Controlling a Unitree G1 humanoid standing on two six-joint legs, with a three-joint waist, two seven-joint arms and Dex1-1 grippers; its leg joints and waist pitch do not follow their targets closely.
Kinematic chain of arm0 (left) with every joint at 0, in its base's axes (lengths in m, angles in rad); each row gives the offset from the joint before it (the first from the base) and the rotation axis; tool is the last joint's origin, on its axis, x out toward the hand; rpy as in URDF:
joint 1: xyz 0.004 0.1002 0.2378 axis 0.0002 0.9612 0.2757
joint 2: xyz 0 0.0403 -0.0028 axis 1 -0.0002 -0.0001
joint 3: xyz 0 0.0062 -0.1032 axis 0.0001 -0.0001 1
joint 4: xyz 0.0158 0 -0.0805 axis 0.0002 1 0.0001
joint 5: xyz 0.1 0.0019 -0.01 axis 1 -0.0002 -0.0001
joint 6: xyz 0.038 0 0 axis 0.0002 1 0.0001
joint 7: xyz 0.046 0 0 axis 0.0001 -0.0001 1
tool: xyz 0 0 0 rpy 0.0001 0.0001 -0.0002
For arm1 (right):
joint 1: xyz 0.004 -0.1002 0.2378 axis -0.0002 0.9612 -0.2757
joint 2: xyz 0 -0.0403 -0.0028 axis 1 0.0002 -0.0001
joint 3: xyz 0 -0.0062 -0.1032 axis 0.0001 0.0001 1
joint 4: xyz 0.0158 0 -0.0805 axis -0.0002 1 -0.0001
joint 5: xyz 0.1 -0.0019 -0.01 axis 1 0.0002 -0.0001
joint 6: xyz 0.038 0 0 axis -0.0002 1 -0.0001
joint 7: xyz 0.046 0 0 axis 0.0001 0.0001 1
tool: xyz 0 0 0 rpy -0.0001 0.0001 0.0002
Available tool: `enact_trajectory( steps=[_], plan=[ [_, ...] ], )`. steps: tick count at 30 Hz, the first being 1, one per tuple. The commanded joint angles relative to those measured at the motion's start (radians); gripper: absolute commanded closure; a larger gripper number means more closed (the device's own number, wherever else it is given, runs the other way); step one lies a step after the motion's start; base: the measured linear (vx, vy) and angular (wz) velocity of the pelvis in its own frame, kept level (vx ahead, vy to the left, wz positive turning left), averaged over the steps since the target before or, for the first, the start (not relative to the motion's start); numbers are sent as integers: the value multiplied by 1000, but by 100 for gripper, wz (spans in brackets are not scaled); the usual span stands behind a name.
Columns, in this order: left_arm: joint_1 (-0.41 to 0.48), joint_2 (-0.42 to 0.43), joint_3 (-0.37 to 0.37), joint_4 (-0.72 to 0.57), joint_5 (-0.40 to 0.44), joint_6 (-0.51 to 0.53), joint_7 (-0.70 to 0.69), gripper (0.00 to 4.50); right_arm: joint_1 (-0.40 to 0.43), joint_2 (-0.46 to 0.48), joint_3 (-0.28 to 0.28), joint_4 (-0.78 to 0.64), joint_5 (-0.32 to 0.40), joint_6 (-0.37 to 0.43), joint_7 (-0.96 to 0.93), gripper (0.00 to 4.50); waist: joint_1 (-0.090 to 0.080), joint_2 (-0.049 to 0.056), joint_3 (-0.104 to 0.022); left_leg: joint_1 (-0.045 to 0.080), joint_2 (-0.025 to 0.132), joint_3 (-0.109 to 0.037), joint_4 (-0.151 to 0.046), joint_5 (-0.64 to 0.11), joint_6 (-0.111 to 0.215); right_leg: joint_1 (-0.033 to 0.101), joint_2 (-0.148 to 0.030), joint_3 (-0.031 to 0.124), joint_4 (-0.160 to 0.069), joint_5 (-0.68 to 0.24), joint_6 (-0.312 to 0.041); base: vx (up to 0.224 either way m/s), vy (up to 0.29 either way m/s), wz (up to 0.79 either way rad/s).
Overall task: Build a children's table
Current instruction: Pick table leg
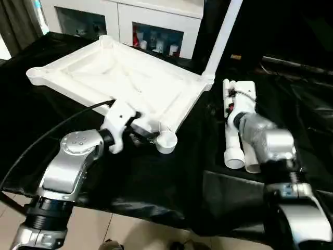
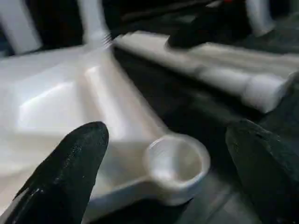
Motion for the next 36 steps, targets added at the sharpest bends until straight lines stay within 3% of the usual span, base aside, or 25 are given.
enact_trajectory(
  steps=[1,6,15,25,31,33,35,36],
  plan=[
    [-21,5,-29,-34,-32,28,-46,0,-23,-30,-43,34,22,112,-12,0,1,19,-71,12,-6,12,-63,-154,-32,63,-43,34,-57,-176,-128,0,0,0],
    [-16,17,-53,-43,-43,39,-72,0,-18,-47,-46,66,11,187,-32,0,2,17,-72,10,-6,13,-61,-149,-37,63,-44,34,-58,-179,-123,0,0,0],
    [-17,40,-66,-57,-54,61,-85,0,-24,-32,-109,100,77,246,-23,0,1,20,-71,13,-6,11,-61,-172,-44,61,-42,32,-61,-217,-114,0,0,0],
    [-15,55,-73,-67,-64,71,-91,0,-30,-32,-81,131,88,274,11,0,5,17,-69,10,-5,10,-61,-183,-51,60,-45,31,-62,-253,-113,0,0,0],
    [-13,60,-76,-74,-68,75,-87,0,-46,-24,-90,174,103,275,24,0,5,10,-69,10,-5,11,-59,-187,-51,59,-46,31,-64,-280,-103,0,0,0],
    [-12,62,-76,-76,-71,76,-85,0,-51,-22,-95,180,110,280,27,0,5,13,-69,9,-6,10,-59,-191,-51,58,-47,31,-64,-288,-102,0,0,0],
    [-12,63,-77,-78,-72,79,-84,0,-57,-18,-92,196,113,289,33,17,4,13,-70,10,-6,10,-59,-191,-52,58,-46,30,-64,-291,-101,0,0,0],
    [-11,64,-77,-79,-70,81,-84,0,-59,-14,-89,210,116,293,39,26,4,8,-70,9,-5,10,-58,-190,-51,58,-46,30,-64,-291,-101,0,0,0]
  ],
)
